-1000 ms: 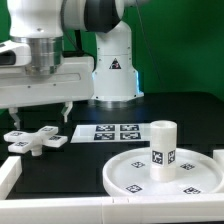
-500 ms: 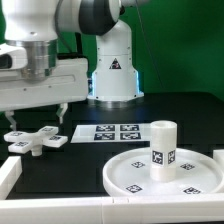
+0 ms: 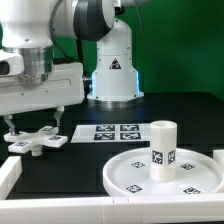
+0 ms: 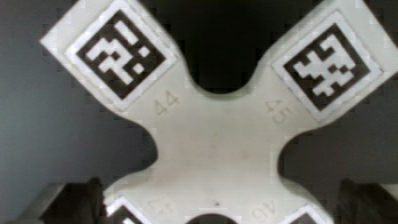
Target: Assemble round table
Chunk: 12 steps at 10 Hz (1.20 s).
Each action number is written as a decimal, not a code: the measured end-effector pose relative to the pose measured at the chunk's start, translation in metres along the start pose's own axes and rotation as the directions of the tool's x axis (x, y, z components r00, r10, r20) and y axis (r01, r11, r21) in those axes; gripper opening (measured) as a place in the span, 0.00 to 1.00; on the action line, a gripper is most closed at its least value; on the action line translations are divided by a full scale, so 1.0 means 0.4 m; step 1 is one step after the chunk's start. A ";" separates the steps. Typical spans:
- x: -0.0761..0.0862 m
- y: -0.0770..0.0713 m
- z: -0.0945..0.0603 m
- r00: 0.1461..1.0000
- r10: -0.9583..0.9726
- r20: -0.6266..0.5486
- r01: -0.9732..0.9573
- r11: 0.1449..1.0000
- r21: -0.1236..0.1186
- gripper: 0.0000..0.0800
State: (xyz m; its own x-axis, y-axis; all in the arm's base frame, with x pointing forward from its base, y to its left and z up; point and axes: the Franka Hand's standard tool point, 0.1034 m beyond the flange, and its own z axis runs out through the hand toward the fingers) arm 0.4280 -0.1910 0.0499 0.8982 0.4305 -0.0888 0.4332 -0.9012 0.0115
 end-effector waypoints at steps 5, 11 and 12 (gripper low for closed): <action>-0.008 -0.005 0.017 1.000 -0.004 0.012 0.004 1.000 0.008 0.81; -0.013 -0.009 0.030 1.000 -0.005 0.021 0.005 1.000 0.014 0.81; -0.015 -0.010 0.033 1.000 -0.005 0.023 0.004 1.000 0.016 0.81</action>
Offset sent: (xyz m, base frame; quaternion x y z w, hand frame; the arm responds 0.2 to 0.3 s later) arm -0.0003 -0.0015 -0.0049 -0.0006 0.0085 -0.0072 0.9999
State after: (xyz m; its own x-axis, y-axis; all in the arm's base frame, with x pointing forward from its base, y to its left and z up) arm 0.4197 -0.1908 0.0371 0.8942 0.4334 -0.1120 0.4357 -0.9001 -0.0046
